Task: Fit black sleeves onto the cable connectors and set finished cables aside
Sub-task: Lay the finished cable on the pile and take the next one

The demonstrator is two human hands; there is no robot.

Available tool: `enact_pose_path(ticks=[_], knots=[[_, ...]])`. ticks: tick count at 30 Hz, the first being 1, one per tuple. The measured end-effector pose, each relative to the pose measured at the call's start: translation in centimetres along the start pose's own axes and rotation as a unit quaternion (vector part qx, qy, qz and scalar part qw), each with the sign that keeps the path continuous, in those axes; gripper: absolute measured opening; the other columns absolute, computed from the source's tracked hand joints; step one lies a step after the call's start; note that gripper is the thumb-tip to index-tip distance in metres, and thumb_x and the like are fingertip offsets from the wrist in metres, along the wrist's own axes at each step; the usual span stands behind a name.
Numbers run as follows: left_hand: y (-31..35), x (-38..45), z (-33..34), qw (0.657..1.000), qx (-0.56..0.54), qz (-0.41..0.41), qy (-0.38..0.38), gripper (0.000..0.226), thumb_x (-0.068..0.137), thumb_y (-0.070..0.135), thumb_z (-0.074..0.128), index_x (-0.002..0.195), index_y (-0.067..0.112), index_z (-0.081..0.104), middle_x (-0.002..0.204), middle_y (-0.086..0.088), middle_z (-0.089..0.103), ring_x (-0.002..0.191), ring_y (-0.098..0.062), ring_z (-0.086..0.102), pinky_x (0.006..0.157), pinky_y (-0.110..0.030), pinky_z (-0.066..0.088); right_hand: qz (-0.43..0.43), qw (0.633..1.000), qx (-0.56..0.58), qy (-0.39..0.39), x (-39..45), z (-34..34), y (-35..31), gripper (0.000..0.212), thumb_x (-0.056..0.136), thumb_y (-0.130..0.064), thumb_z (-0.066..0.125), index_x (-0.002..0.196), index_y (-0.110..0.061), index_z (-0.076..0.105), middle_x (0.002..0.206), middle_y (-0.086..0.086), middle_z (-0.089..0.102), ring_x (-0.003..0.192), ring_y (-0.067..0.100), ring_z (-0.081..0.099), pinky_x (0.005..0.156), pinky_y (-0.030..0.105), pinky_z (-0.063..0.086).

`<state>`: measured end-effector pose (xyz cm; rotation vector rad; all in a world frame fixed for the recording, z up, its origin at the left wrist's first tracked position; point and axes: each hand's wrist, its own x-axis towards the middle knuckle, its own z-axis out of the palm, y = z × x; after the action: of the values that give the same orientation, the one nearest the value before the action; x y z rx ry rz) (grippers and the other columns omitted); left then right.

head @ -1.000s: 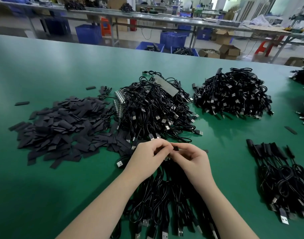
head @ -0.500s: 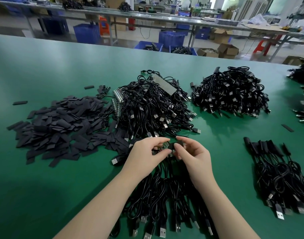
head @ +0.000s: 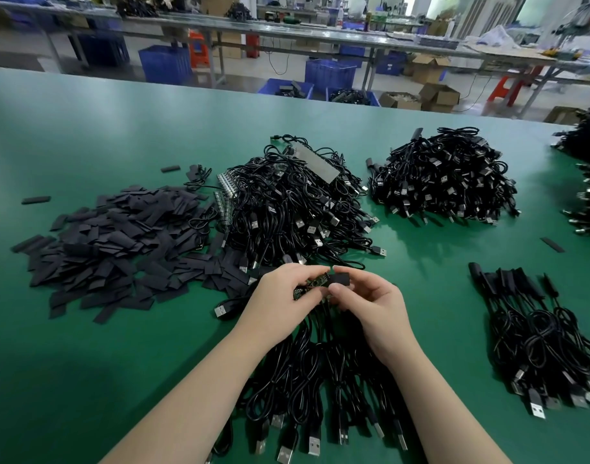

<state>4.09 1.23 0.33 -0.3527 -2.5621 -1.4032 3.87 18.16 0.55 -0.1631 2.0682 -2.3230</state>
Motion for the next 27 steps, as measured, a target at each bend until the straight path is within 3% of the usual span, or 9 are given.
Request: enact_pose_path(ticks=[4,11,15,19,24,27], knots=[[-0.21,0.0,0.03,1.0,-0.009,-0.025,0.0,0.031,0.086,0.038,0.07,0.117,0.037,0.068,0.099,0.034,0.061,0.102,0.018,0.053,0.084,0.0,0.04,0.0,1.0,-0.006,0.011,0.03,-0.13,0.04,0.029,0.082,-0.004,0.076,0.092,-0.03,0.08,0.071,-0.004,0.07,0.066,0.006,0.064,0.067,0.016,0.052],[-0.29,-0.03,0.18,1.0,0.003,-0.007,-0.006,0.028,0.089,0.029,0.069,0.116,0.031,0.069,0.101,0.027,0.063,0.101,0.016,0.055,0.085,-0.001,0.039,-0.025,0.997,-0.066,0.016,-0.1,0.2,-0.02,0.025,0.08,-0.008,0.079,0.082,-0.032,0.08,0.085,-0.005,0.077,0.073,0.004,0.068,0.068,0.015,0.052],[-0.11,-0.07,0.02,1.0,-0.014,-0.008,-0.006,0.029,0.087,0.035,0.07,0.115,0.041,0.069,0.104,0.024,0.067,0.102,0.011,0.058,0.086,-0.005,0.041,-0.016,0.998,-0.04,0.04,0.02,0.11,0.16,0.023,0.08,-0.008,0.079,0.082,-0.03,0.081,0.078,-0.005,0.076,0.067,0.001,0.066,0.065,0.013,0.05],[-0.16,-0.18,-0.01,0.999,-0.019,-0.044,0.009,0.036,0.082,0.039,0.074,0.117,0.043,0.067,0.098,0.03,0.064,0.1,0.017,0.056,0.084,-0.001,0.04,0.002,0.998,0.013,0.057,0.15,-0.02,0.33,0.02,0.081,-0.006,0.077,0.081,-0.026,0.081,0.078,0.001,0.077,0.068,0.004,0.069,0.065,0.014,0.052],[-0.06,-0.07,0.08,0.998,-0.032,-0.059,0.007,0.028,0.081,0.039,0.075,0.109,0.036,0.073,0.096,0.022,0.071,0.095,0.009,0.062,0.09,-0.024,0.052,0.015,0.997,0.045,0.065,0.19,-0.16,0.41,0.011,0.079,-0.016,0.081,0.085,-0.025,0.08,0.082,0.009,0.077,0.08,0.02,0.074,0.067,0.02,0.055],[0.06,-0.1,0.11,0.998,-0.031,-0.055,0.0,0.026,0.082,0.038,0.075,0.107,0.035,0.074,0.097,0.022,0.071,0.095,0.007,0.063,0.09,-0.029,0.053,0.015,0.996,0.057,0.064,0.16,-0.28,0.42,0.012,0.073,-0.025,0.083,0.085,-0.024,0.08,0.081,0.008,0.076,0.079,0.019,0.074,0.068,0.022,0.055]])
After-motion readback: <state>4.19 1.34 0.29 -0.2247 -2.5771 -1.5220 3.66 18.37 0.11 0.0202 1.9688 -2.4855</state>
